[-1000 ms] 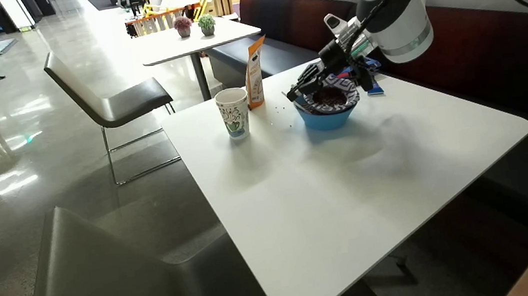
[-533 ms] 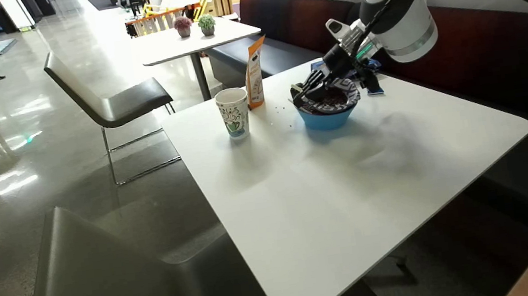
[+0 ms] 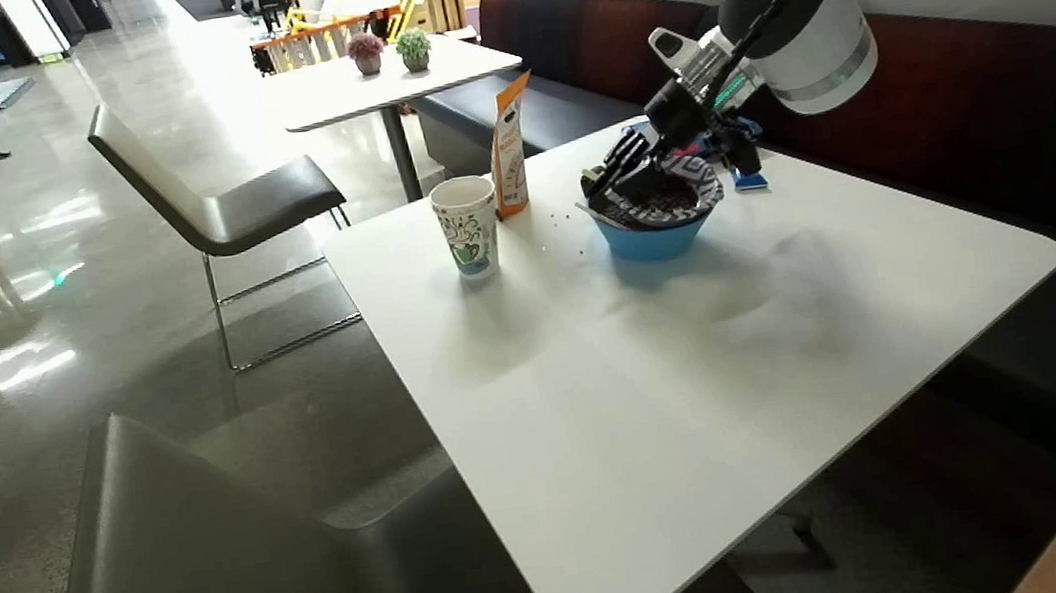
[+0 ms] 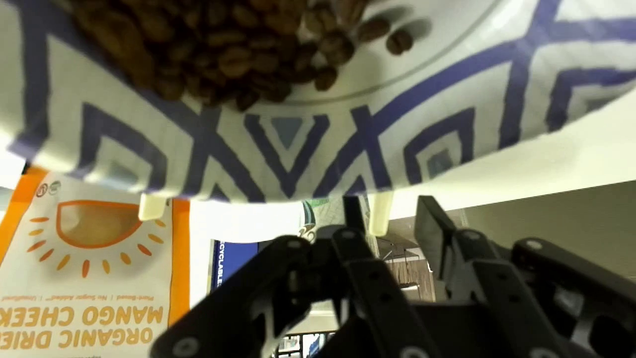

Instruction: Pick up the knife and place it in the blue bowl

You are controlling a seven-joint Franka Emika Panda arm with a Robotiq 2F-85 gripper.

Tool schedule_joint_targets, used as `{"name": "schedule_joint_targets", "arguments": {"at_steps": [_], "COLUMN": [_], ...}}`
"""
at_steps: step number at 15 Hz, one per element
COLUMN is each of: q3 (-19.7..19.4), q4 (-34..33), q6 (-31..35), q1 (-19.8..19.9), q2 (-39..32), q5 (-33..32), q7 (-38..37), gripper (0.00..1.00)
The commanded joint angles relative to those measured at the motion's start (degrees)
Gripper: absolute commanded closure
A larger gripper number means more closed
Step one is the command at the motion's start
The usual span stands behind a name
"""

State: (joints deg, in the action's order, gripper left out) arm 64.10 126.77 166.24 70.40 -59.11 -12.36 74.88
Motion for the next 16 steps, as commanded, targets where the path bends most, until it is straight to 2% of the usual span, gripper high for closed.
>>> {"name": "schedule_joint_targets", "arguments": {"at_steps": [1, 3, 5, 6, 8, 12, 16], "q3": [2.33, 4.02, 5.29, 5.71, 8.94, 14.06, 19.37], "q4": [1.04, 1.46, 2.38, 3.08, 4.14, 4.68, 3.72], "q6": [-3.27, -5.63, -7.93, -7.82, -9.45, -14.78, -22.79], "q1": [-0.29, -0.81, -1.70, -2.20, -0.31, 1.53, 4.68], "q2": [3.85, 6.87, 12.79, 16.46, 21.05, 31.55, 40.59], "q5": [0.28, 1.00, 1.79, 1.67, 0.23, 3.37, 6.42], "q7": [0.16, -1.19, -4.22, -6.23, -10.44, -14.53, -19.40], "gripper": [0.34, 0.18, 0.03, 0.00, 0.00, 0.00, 0.00]}}
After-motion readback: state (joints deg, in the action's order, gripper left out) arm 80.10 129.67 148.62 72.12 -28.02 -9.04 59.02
